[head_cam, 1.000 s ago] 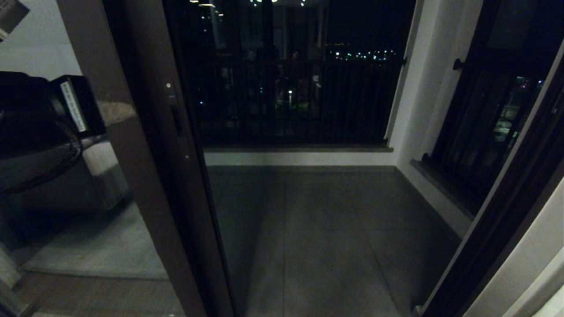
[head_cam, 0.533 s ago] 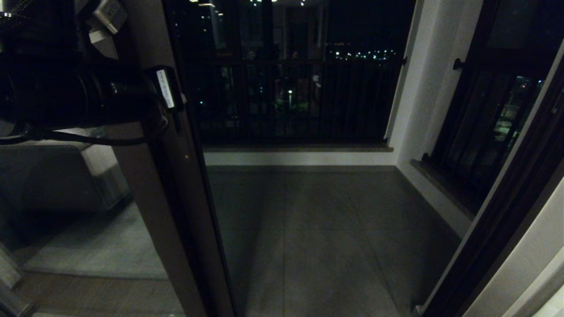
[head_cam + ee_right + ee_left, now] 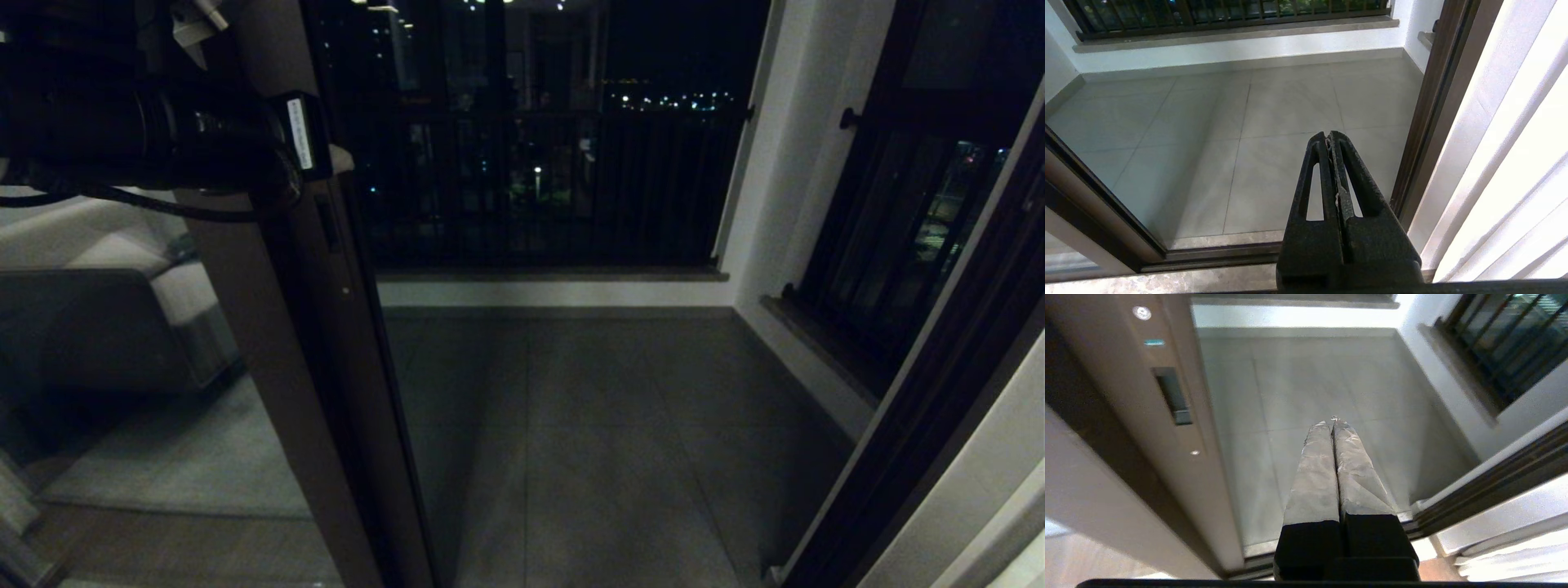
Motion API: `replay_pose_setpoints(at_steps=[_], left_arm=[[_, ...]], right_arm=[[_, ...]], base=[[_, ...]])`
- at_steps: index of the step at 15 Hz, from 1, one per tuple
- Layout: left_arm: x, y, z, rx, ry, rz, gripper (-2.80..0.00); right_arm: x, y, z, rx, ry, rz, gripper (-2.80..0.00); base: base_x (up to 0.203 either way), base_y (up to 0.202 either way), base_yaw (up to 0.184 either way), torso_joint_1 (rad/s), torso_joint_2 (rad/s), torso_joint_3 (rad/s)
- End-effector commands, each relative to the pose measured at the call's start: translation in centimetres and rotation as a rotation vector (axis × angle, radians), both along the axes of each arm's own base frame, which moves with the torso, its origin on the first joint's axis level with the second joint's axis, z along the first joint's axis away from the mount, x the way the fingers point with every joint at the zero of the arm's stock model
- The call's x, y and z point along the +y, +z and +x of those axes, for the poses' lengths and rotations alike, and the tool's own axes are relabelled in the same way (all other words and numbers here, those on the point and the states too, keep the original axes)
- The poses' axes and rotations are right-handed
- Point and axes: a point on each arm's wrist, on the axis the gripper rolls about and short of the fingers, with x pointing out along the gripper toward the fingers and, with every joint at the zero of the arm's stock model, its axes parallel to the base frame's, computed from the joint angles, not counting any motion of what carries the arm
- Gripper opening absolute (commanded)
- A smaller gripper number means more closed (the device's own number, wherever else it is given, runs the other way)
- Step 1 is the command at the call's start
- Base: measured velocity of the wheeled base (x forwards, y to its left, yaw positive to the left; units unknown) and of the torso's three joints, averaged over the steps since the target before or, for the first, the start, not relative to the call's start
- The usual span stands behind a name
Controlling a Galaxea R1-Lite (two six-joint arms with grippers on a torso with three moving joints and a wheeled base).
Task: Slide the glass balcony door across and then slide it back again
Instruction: Close the slid door
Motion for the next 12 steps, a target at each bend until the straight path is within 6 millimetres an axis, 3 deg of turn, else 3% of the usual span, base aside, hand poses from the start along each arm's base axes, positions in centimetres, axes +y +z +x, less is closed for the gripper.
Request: replay_pose_setpoints(at_steps=[1, 6, 11, 12], left_arm=[[0.4, 0.1, 0.0, 0.035, 0.021, 0.013, -2.80], [0.9, -0.3, 1.0, 0.108, 0.048, -0.011, -2.80], [0.9, -0.3, 0.7, 0.187, 0.048, 0.036, -2.80], [1.0, -0.5, 0.5, 0.206, 0.052, 0.043, 0.00]], right_arm=[[0.0, 0.0, 0.0, 0.002, 0.000, 0.000, -2.80], [0.0, 0.0, 0.0, 0.002, 0.002, 0.000, -2.80], [0.0, 0.0, 0.0, 0.002, 0.002, 0.000, -2.80], [0.0, 0.0, 0.0, 0.002, 0.002, 0.000, -2.80]], base=[[0.000, 0.000, 0.000, 0.000, 0.00, 0.000], [0.000, 0.000, 0.000, 0.000, 0.00, 0.000], [0.000, 0.000, 0.000, 0.000, 0.00, 0.000], [0.000, 0.000, 0.000, 0.000, 0.00, 0.000]])
